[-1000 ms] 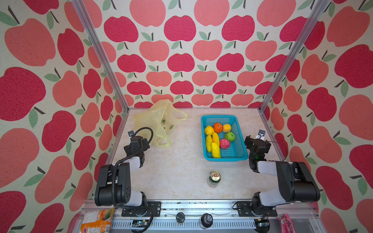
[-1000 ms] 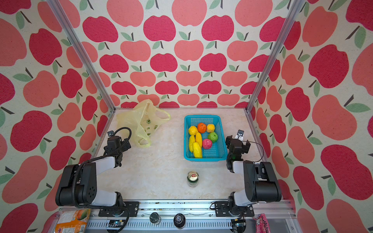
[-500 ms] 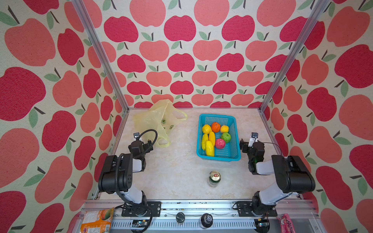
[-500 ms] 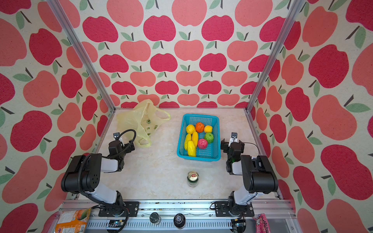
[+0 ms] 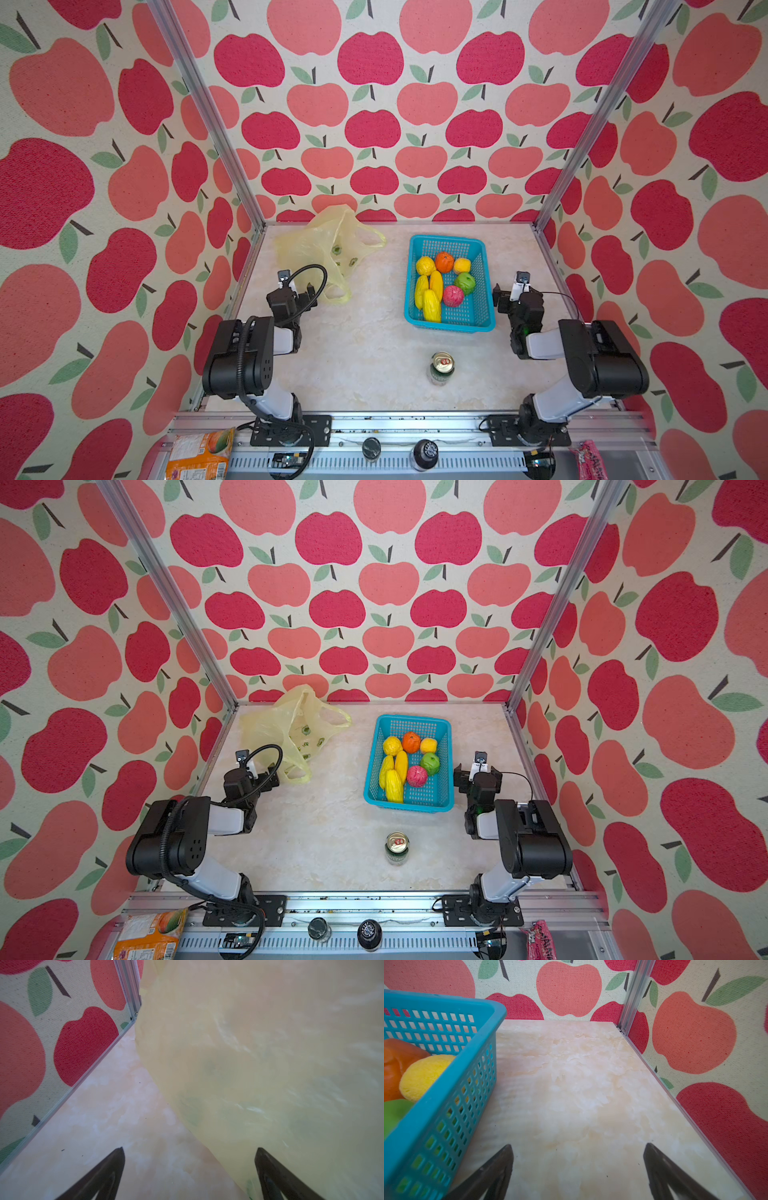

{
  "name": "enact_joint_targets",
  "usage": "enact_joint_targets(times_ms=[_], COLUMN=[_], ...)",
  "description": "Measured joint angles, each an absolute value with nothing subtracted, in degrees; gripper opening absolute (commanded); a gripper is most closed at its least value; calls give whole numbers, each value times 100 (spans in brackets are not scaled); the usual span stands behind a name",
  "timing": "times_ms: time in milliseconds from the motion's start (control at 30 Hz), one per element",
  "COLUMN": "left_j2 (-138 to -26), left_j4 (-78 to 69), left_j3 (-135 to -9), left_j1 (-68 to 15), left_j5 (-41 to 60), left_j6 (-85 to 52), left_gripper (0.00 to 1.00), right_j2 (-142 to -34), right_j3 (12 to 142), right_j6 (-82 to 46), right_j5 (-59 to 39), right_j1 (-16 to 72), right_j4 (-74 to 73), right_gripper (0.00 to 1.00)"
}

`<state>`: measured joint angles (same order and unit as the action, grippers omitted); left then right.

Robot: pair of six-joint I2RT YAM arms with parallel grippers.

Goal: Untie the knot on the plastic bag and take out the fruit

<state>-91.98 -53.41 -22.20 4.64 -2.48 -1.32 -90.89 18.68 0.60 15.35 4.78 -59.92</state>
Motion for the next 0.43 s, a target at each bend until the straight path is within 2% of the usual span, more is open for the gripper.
enact_joint_targets(times_ms=[433], left_j2=[-9198], left_j4=[-5398], left_j3=[-2174], left_j1=[462], left_j5=[-248], left_j6=[-49], left_gripper=[99], right_j2=[-9089], right_j3=[1927], right_j6=[156], right_j5=[1619], right_j1=[563], right_j4=[-5955], right_gripper=[99])
